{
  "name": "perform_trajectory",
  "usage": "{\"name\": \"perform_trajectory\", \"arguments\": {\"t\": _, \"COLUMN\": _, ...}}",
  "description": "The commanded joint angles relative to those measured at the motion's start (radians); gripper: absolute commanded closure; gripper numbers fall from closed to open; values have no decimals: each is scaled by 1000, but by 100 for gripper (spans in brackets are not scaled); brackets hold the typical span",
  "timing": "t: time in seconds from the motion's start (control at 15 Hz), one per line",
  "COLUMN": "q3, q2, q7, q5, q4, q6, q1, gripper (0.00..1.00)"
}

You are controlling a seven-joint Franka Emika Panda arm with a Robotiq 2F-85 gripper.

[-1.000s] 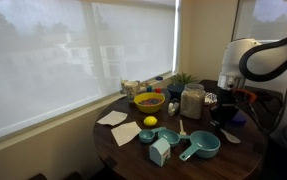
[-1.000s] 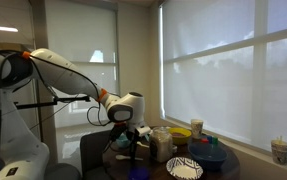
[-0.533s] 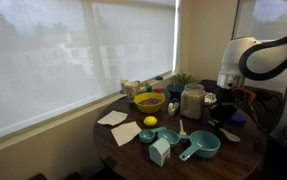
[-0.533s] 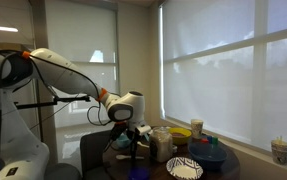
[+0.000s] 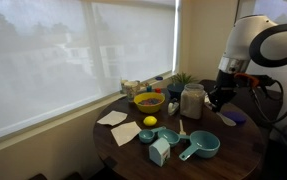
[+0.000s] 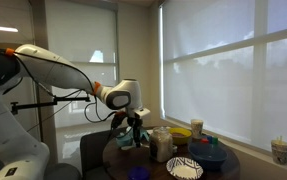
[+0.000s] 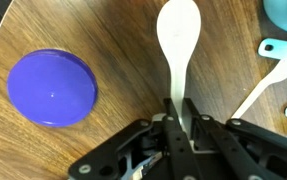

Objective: Use the white spoon to get some sugar from the sugar bowl and pour it on the white plate

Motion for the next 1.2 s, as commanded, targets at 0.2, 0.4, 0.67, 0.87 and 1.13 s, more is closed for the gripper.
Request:
{"name": "perform_trajectory", "arguments": {"t": 0.2, "q3": 3, "q2": 9, "q7": -3, "q5": 2, "q4": -3, "q6": -3, "q1": -4, "gripper": 87}}
{"name": "perform_trajectory", "arguments": {"t": 0.4, "q3": 12, "q2": 3, "q7": 8, "q5": -28, "q4": -4, "q6": 5, "q1": -14, "gripper": 97}}
{"name": "perform_trajectory", "arguments": {"t": 0.67, "q3": 28, "q2": -43, "q7": 25, "q5": -151, "q4": 24, "q6": 3, "q1": -53, "gripper": 97}}
{"name": "perform_trajectory", "arguments": {"t": 0.87, "q3": 27, "q2": -80, "q7": 18, "q5": -204, "q4": 59, "q6": 4, "q1": -72, "gripper": 97}}
{"name": "perform_trajectory", "arguments": {"t": 1.13, "q3": 33, "q2": -102, "q7": 16, "q5": -256, "q4": 116, "q6": 46, "q1": -96, "gripper": 97}}
